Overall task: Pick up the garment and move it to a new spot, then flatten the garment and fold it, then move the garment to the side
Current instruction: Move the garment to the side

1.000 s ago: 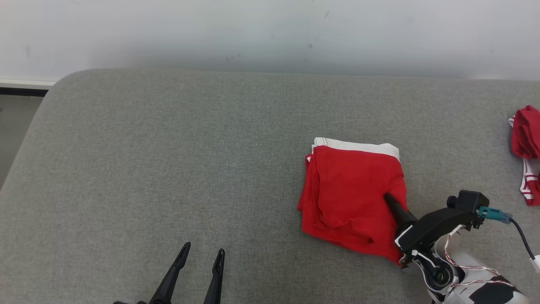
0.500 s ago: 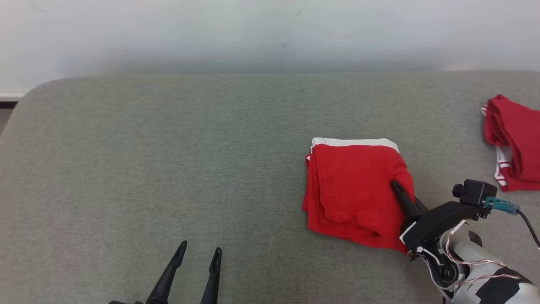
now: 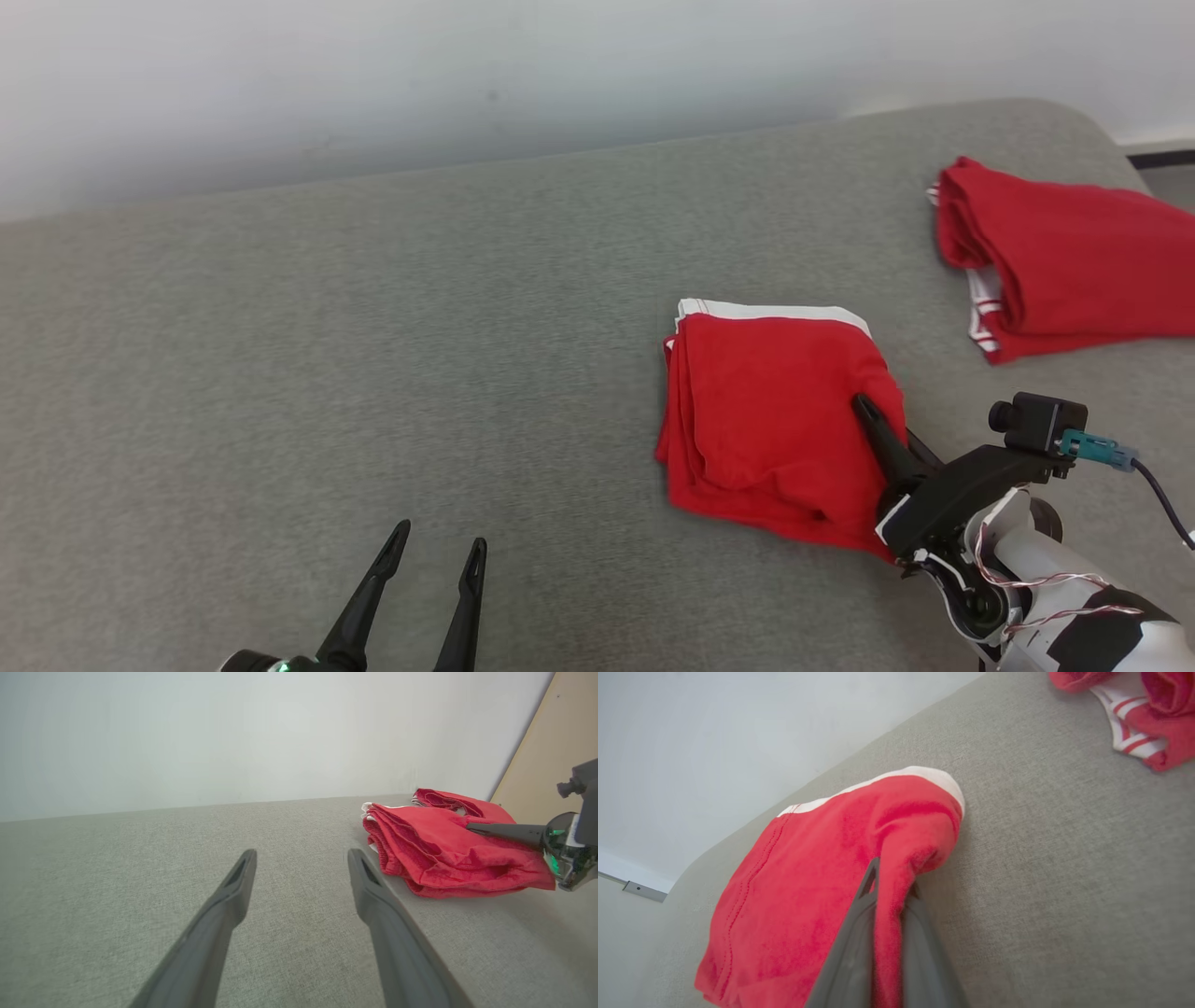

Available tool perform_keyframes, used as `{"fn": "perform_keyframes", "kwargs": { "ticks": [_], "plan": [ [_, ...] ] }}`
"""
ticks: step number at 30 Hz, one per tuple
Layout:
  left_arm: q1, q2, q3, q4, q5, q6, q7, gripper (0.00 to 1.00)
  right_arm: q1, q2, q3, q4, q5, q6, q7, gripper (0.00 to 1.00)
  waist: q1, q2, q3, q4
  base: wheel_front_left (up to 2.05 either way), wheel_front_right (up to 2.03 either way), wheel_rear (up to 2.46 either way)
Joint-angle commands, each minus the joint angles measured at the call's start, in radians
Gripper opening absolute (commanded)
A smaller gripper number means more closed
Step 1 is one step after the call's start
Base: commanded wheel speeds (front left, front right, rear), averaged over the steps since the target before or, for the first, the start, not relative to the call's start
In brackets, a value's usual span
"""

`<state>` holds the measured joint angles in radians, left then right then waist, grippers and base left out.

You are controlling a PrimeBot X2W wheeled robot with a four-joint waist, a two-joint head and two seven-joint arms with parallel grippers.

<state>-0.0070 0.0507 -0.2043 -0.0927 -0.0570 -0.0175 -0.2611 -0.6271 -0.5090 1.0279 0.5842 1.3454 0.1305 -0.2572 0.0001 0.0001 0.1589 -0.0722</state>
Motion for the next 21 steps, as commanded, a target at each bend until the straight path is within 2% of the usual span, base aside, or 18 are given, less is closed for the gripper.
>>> {"fn": "perform_keyframes", "kwargs": {
  "ticks": [1,10,21],
  "plan": [
    [-0.012,0.001,0.005,0.003,0.01,-0.005,-0.004,1.0,-0.002,0.0,0.004,-0.001,-0.002,0.0,-0.008,0.0,-0.0001,-0.0001,0.011,-0.055,0.0,0.0,0.0],
    [-0.019,0.006,0.013,0.01,0.024,-0.021,-0.004,1.0,0.004,0.009,0.002,-0.002,-0.003,0.0,-0.009,0.0,-0.0001,-0.0001,0.024,-0.146,0.0,0.0,0.0],
    [-0.034,0.009,0.012,0.013,0.032,-0.029,-0.004,1.0,0.016,0.016,-0.008,-0.001,-0.013,0.0,-0.009,0.0,-0.0001,-0.0001,0.041,-0.209,0.0,0.0,0.0]
  ]
}}
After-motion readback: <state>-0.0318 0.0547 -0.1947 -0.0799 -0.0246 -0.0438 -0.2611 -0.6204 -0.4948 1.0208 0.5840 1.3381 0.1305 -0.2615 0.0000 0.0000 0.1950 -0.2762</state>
